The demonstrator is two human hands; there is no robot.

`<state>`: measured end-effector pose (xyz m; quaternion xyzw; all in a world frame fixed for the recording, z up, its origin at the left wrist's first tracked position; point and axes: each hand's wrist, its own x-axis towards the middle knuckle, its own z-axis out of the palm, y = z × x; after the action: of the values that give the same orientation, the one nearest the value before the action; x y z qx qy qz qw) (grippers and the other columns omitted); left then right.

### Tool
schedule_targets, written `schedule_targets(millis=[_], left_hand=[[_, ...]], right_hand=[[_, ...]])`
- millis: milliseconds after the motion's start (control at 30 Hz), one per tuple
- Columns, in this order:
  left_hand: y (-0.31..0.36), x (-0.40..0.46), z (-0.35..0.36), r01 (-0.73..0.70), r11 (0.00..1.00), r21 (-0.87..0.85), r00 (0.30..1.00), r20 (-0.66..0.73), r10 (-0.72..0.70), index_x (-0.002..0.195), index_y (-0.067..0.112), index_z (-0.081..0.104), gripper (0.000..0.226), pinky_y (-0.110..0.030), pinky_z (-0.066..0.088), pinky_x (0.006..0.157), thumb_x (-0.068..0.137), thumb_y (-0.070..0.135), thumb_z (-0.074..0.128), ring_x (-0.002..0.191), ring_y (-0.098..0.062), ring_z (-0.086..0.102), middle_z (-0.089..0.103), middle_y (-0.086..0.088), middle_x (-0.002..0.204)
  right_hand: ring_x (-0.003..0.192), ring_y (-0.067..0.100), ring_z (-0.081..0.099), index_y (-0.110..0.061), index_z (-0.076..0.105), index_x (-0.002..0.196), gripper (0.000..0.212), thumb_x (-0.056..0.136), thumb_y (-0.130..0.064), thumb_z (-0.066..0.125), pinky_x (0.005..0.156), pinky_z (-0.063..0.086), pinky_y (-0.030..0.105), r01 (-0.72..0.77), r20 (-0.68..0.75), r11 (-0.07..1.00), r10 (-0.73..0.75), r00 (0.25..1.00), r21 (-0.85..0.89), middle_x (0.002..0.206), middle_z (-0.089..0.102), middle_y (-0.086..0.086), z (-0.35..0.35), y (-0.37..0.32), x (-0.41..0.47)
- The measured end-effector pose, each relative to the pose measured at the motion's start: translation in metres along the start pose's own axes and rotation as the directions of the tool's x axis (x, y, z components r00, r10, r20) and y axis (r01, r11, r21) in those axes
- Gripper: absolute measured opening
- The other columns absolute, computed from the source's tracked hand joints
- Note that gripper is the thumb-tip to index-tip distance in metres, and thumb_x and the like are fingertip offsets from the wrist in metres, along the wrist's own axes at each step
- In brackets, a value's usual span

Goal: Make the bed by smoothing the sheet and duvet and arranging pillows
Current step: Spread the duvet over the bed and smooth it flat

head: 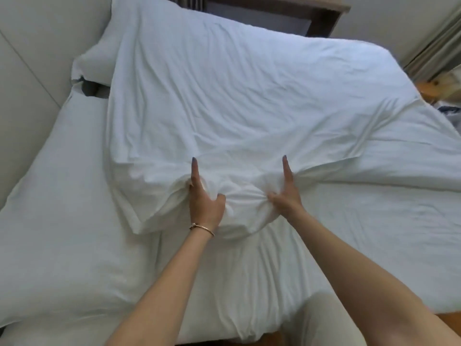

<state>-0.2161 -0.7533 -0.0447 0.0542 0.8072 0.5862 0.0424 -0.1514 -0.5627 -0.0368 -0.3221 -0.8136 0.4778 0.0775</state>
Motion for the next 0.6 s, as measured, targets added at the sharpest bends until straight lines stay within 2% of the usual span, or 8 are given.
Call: schedule_targets(millis=[33, 100, 200, 233, 333, 433, 500, 600], left_hand=[[0.017, 0.021, -0.005, -0.078, 0.997, 0.007, 0.997, -0.001, 0.078, 0.153, 0.022, 0.011, 0.1, 0.007, 0.022, 0.084, 0.072, -0.009, 0.06, 0.131, -0.021, 0.036, 0.031, 0.01, 0.14], [0.051, 0.063, -0.012, -0.236, 0.972, 0.017, 0.972, 0.014, 0.235, 0.153, 0.02, 0.009, 0.1, -0.01, 0.027, 0.094, 0.07, -0.01, 0.057, 0.122, -0.022, 0.04, 0.03, 0.013, 0.137], [0.096, 0.126, -0.02, -0.43, 0.901, 0.058, 0.903, 0.048, 0.428, 0.152, 0.025, 0.004, 0.101, -0.037, 0.036, 0.103, 0.068, -0.004, 0.052, 0.109, -0.031, 0.046, 0.033, 0.0, 0.148], [0.11, 0.149, -0.023, -0.448, 0.889, 0.093, 0.894, 0.043, 0.446, 0.153, 0.028, 0.004, 0.101, -0.04, 0.037, 0.103, 0.068, 0.001, 0.05, 0.107, -0.034, 0.047, 0.035, -0.004, 0.146], [0.146, 0.225, -0.037, -0.431, 0.893, 0.131, 0.899, -0.026, 0.438, 0.154, 0.027, 0.004, 0.1, -0.028, 0.027, 0.103, 0.067, 0.005, 0.048, 0.125, -0.032, 0.041, 0.038, -0.009, 0.139], [0.165, 0.304, -0.043, -0.425, 0.888, 0.174, 0.898, -0.045, 0.438, 0.155, 0.022, 0.005, 0.099, -0.023, 0.031, 0.1, 0.067, 0.002, 0.047, 0.128, -0.029, 0.042, 0.039, -0.009, 0.142], [0.165, 0.367, -0.036, -0.394, 0.885, 0.247, 0.907, -0.055, 0.418, 0.155, 0.023, 0.005, 0.099, -0.03, 0.038, 0.099, 0.066, 0.008, 0.044, 0.124, -0.032, 0.046, 0.042, -0.018, 0.142], [0.15, 0.477, -0.016, -0.321, 0.88, 0.349, 0.923, -0.095, 0.374, 0.154, 0.029, 0.004, 0.097, -0.038, 0.045, 0.092, 0.065, 0.017, 0.04, 0.11, -0.035, 0.053, 0.05, -0.014, 0.126]], right_hand=[[0.121, 0.012, 0.04, -0.044, 0.016, 0.151, 0.101, 0.07, 0.001, 0.057, 0.101, 0.037, 0.024, 0.043, 0.016, 0.999, -0.043, 0.999, -0.003, 0.135, 0.033, -0.013, -0.005, -0.018, 0.013], [0.135, 0.019, 0.035, -0.046, 0.024, 0.148, 0.093, 0.071, -0.001, 0.051, 0.114, 0.031, 0.035, 0.116, 0.055, 0.992, -0.113, 0.992, -0.046, 0.144, 0.034, -0.008, -0.014, -0.051, 0.041], [0.139, 0.024, 0.035, -0.056, 0.037, 0.138, 0.083, 0.072, -0.005, 0.043, 0.113, 0.036, 0.04, 0.169, 0.034, 0.982, -0.167, 0.985, -0.08, 0.151, 0.035, 0.008, -0.024, -0.1, 0.087], [0.136, 0.023, 0.04, -0.053, 0.04, 0.138, 0.081, 0.074, -0.003, 0.043, 0.112, 0.037, 0.039, 0.21, 0.027, 0.974, -0.209, 0.978, -0.086, 0.149, 0.04, 0.007, -0.027, -0.118, 0.105], [0.125, 0.023, 0.05, -0.035, 0.042, 0.143, 0.073, 0.082, 0.003, 0.046, 0.105, 0.039, 0.025, 0.372, 0.047, 0.917, -0.369, 0.928, -0.145, 0.142, 0.049, 0.007, -0.026, -0.176, 0.17], [0.131, 0.024, 0.042, -0.039, 0.039, 0.145, 0.07, 0.086, -0.002, 0.047, 0.091, 0.031, 0.01, 0.442, 0.097, 0.876, -0.431, 0.897, -0.19, 0.153, 0.031, 0.014, -0.008, -0.22, 0.255], [0.136, 0.025, 0.035, -0.041, 0.034, 0.146, 0.07, 0.088, -0.004, 0.047, 0.094, 0.028, 0.013, 0.473, 0.164, 0.861, -0.448, 0.879, -0.186, 0.157, 0.017, 0.014, 0.015, -0.238, 0.324], [0.14, 0.029, 0.03, -0.04, 0.027, 0.149, 0.072, 0.089, -0.005, 0.046, 0.105, 0.026, 0.021, 0.522, 0.261, 0.835, -0.472, 0.842, -0.173, 0.157, 0.019, 0.013, 0.06, -0.258, 0.439]])
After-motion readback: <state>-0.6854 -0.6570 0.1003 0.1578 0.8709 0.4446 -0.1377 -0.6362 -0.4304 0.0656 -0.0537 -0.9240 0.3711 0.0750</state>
